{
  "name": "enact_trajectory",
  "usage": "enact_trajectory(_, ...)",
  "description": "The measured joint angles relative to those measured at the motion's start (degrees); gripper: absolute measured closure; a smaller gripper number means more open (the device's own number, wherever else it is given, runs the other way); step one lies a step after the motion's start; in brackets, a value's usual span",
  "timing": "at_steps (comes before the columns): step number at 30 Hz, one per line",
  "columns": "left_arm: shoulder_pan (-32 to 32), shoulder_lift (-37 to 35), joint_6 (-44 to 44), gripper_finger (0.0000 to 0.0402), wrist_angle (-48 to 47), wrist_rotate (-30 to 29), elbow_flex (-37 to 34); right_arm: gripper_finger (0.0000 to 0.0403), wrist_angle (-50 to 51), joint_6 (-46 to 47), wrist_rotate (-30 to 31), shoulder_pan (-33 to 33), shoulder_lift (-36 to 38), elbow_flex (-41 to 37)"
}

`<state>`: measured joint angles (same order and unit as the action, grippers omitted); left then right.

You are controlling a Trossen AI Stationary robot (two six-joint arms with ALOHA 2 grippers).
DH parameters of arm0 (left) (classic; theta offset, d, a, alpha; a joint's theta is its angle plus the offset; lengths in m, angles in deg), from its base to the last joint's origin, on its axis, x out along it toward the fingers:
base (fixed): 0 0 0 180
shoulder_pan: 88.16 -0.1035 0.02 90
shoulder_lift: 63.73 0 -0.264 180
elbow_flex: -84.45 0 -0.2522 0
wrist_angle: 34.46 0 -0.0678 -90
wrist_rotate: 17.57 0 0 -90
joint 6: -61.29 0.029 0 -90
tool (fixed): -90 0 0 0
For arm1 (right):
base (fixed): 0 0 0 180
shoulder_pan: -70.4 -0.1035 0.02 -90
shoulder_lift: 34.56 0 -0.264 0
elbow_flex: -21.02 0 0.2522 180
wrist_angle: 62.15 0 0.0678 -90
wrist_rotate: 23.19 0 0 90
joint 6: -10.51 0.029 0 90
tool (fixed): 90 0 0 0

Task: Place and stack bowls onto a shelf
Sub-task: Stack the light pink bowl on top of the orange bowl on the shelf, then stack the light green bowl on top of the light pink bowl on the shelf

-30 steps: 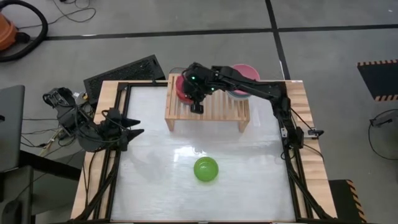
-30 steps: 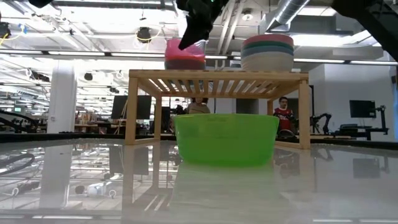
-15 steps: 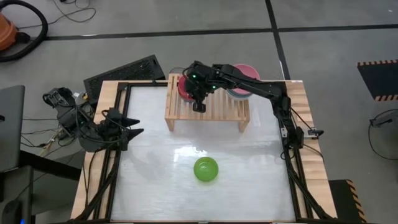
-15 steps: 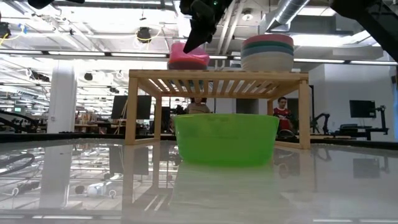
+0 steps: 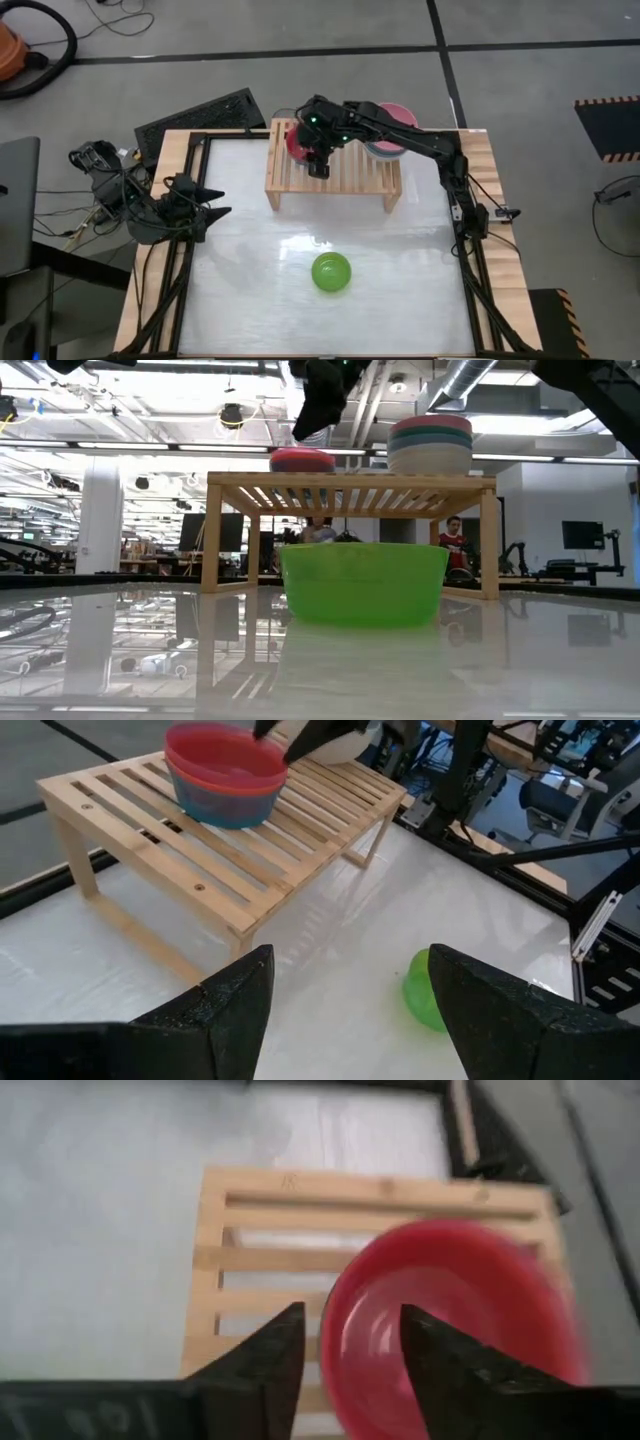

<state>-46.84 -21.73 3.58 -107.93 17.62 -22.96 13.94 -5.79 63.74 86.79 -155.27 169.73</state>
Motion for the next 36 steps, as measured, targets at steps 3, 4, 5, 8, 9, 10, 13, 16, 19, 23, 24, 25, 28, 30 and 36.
enact_trajectory(3,0.0,0.0,-0.02,0.0142,0.0,-0.5,0.0,0.0189,-1.19,2.33,0.2,-0.63,3.57,-0.17)
enact_trajectory(4,-0.02,0.0,-0.02,0.0139,0.0,-0.48,0.0,0.0184,-1.3,3.11,0.22,-1.21,4.84,0.09)
enact_trajectory(5,-0.02,0.0,-0.02,0.0137,0.0,-0.23,0.0,0.0181,-1.43,4.13,0.22,-1.88,6.46,0.15)
enact_trajectory(8,-0.02,0.0,0.62,0.0136,0.02,0.98,0.0,0.018,1.75,6.15,0.37,-5.27,10.82,0.09)
enact_trajectory(9,-0.02,0.0,1.13,0.0136,0.02,1.38,0.0,0.0182,3.02,6.99,0.86,-6.78,11.88,0.09)
enact_trajectory(10,-0.02,0.0,1.5,0.0136,0.01,1.81,0.0,0.0185,5.07,8.17,1.63,-8.31,12.76,0.09)
enact_trajectory(13,0.0,0.0,1.72,0.0136,0.02,2.76,0.0,0.0191,12.57,14.98,3.12,-14.0,13.33,0.04)
enact_trajectory(16,-0.02,0.0,1.15,0.0136,0.04,3.28,0.0,0.0194,21.39,24.35,3.56,-20.98,11.82,-0.45)
enact_trajectory(19,-0.02,0.02,1.64,0.0136,0.04,3.53,0.0,0.0191,27.45,28.09,5.46,-28.97,8.7,-2.53)
enact_trajectory(23,-0.02,0.02,2.43,0.0136,0.04,3.52,0.0,0.018,25.93,28.95,6.42,-36.55,4.46,-7.18)
enact_trajectory(24,-0.02,0.02,2.43,0.0136,0.04,3.5,0.0,0.0177,24.65,29.89,6.46,-37.36,3.44,-7.76)
enact_trajectory(25,-0.02,0.0,2.43,0.0136,0.04,3.5,0.0,0.0176,23.43,31.02,6.4,-38.0,2.72,-8.45)
enact_trajectory(28,-0.02,0.02,2.16,0.0136,0.04,3.49,0.0,0.0174,20.19,34.1,6.03,-39.1,1.76,-11.27)
enact_trajectory(30,-0.02,0.0,2.39,0.0136,0.05,3.48,0.0,0.0173,14.79,36.12,6.11,-39.09,1.61,-13.23)
enact_trajectory(36,-0.02,0.04,1.62,0.0136,0.24,3.46,0.0,0.0173,9.6,34.77,8.16,-39.17,4.97,-18.41)
